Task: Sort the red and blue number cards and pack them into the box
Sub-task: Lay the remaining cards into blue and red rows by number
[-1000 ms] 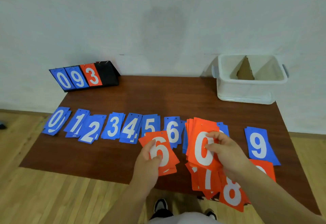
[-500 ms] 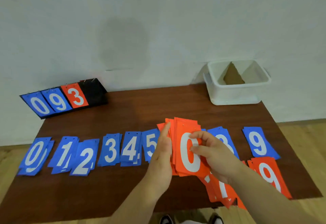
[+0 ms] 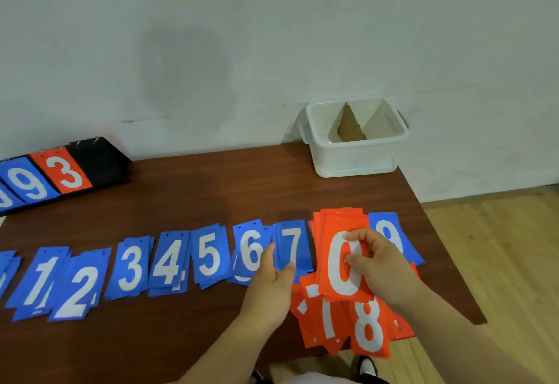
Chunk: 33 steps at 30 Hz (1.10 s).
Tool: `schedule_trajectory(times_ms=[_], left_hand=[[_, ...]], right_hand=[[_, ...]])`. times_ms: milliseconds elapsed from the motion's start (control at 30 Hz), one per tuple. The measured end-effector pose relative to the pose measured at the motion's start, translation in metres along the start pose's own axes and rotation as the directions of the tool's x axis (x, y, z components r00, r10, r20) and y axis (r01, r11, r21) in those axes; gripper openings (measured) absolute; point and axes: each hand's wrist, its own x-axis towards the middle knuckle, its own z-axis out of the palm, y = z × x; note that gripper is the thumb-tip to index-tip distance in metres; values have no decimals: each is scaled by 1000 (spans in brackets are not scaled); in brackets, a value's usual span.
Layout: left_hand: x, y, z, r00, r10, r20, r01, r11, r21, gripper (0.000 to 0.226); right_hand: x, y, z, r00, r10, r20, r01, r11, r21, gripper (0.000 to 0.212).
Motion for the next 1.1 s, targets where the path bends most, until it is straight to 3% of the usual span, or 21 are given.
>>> schedule_trajectory(times_ms=[100,200,400,633,767,933,1100], left_hand=[[2,-22,38,976,-180,-119,195,973,125,87],[-2,-33,80,906,-349,-238,400,890,217,106],[-7,-31,144,818,-379,-432,525,798,296,123],[-11,-28,164,780,-414,-469,504,860,80,114],[-17,-37,159,820,-363,-443,393,919,-26,103],[-37,-45,138,846,-349,-403,271,932,-240,70],[-65,-39,93,833,-333,-442,186,920,-344,46]], right_hand=[[11,28,-35,999,29,28,-27,997,-77,28],[23,52,-69,998,35,55,-27,990,-140,29],[44,82,-109,982,91,168,-53,974,-219,31],[49,91,-111,959,78,271,5,956,-294,29],[50,87,-106,952,83,295,6,957,-290,27],[49,75,-92,952,76,298,10,961,-277,25],[43,50,-58,941,100,322,-45,984,-174,27]])
